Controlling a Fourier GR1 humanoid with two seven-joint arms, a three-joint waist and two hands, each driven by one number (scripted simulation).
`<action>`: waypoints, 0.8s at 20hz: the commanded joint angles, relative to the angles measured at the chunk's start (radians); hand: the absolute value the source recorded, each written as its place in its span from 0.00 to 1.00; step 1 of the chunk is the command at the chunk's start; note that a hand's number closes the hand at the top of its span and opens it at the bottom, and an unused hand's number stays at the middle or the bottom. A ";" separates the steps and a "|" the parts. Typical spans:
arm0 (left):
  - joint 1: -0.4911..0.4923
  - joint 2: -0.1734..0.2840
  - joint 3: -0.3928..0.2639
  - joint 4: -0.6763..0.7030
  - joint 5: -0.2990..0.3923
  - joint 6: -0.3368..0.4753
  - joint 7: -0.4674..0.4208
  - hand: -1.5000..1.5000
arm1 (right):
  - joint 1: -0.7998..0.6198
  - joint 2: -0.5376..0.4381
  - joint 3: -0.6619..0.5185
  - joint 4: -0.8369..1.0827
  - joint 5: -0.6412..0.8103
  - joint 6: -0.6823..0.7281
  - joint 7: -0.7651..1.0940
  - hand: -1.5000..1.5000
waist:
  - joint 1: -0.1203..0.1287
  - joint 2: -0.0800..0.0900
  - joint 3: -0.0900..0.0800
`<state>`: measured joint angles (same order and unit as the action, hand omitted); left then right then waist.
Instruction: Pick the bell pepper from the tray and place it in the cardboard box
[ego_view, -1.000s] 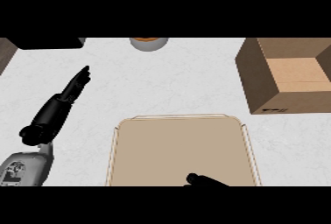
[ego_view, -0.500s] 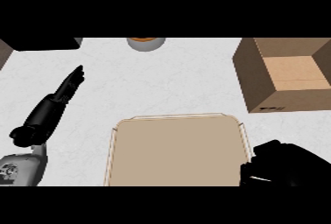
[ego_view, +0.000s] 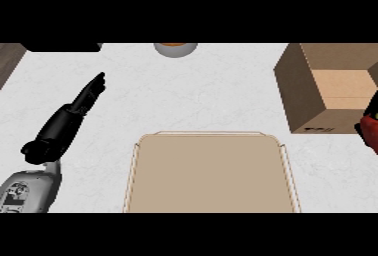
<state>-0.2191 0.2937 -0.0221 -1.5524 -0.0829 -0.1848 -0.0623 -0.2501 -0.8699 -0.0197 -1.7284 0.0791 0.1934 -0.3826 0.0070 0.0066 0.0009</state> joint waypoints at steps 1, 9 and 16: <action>-0.066 -0.013 -0.003 0.033 -0.003 -0.010 0.019 0.50 | -0.144 -0.031 -0.066 0.268 -0.029 0.086 -0.062 1.00 | 0.012 0.001 -0.001; -0.037 -0.029 -0.031 -0.015 -0.008 -0.021 0.013 0.50 | -0.357 -0.110 0.121 0.613 0.286 0.142 -0.156 1.00 | 0.073 0.011 -0.001; -0.067 -0.024 -0.020 0.033 -0.010 -0.035 -0.007 0.50 | -0.486 -0.102 0.245 0.922 0.478 0.178 -0.370 1.00 | 0.079 0.020 0.001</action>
<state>-0.2746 0.2600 -0.0517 -1.5226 -0.1044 -0.2024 -0.0680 -0.6571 -0.9725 0.1555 -0.9467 0.4539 0.3519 -0.6788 0.0712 0.0220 0.0014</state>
